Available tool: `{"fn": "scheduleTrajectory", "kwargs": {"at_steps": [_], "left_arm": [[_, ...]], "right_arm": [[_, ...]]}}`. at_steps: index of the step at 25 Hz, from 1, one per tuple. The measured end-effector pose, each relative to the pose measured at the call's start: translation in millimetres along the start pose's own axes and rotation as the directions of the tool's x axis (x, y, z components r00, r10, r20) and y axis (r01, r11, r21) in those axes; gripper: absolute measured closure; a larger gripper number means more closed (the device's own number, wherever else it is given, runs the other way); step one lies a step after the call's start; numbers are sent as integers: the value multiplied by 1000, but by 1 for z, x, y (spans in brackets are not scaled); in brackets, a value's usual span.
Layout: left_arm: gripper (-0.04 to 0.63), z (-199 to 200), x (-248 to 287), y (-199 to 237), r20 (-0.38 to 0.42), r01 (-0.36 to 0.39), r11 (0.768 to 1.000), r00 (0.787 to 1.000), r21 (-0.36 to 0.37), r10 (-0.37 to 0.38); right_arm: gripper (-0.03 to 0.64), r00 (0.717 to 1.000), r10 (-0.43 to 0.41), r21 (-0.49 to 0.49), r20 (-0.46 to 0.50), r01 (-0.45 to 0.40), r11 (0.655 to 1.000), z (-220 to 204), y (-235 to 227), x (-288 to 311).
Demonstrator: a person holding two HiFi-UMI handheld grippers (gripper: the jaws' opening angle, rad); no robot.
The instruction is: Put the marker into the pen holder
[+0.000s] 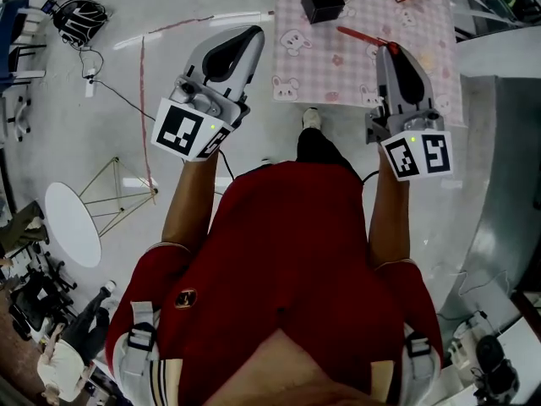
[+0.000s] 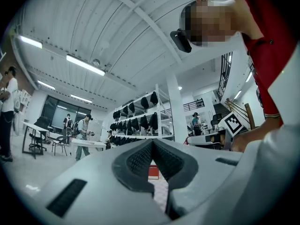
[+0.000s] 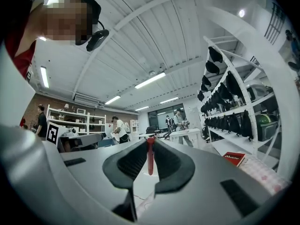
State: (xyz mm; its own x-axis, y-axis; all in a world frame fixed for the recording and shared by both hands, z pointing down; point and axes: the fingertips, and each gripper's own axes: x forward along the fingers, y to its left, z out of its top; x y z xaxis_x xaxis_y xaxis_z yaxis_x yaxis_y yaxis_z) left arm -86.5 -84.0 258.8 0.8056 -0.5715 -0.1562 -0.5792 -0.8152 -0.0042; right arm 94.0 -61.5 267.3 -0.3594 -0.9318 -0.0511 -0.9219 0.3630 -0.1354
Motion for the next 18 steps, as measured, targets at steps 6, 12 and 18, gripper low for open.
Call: {"fn": "scheduleTrajectory", "kwargs": {"at_steps": [6, 12, 18], "left_arm": [[589, -13, 37, 10, -20, -35, 999, 999, 7, 35], [589, -31, 74, 19, -33, -67, 998, 997, 13, 68], [589, -45, 105, 26, -36, -114, 993, 993, 6, 114]], "right_arm": [[572, 999, 34, -3, -31, -35, 999, -13, -37, 27], [572, 994, 89, -20, -57, -90, 996, -25, -66, 54], [572, 987, 143, -39, -76, -147, 988, -37, -90, 74]]}}
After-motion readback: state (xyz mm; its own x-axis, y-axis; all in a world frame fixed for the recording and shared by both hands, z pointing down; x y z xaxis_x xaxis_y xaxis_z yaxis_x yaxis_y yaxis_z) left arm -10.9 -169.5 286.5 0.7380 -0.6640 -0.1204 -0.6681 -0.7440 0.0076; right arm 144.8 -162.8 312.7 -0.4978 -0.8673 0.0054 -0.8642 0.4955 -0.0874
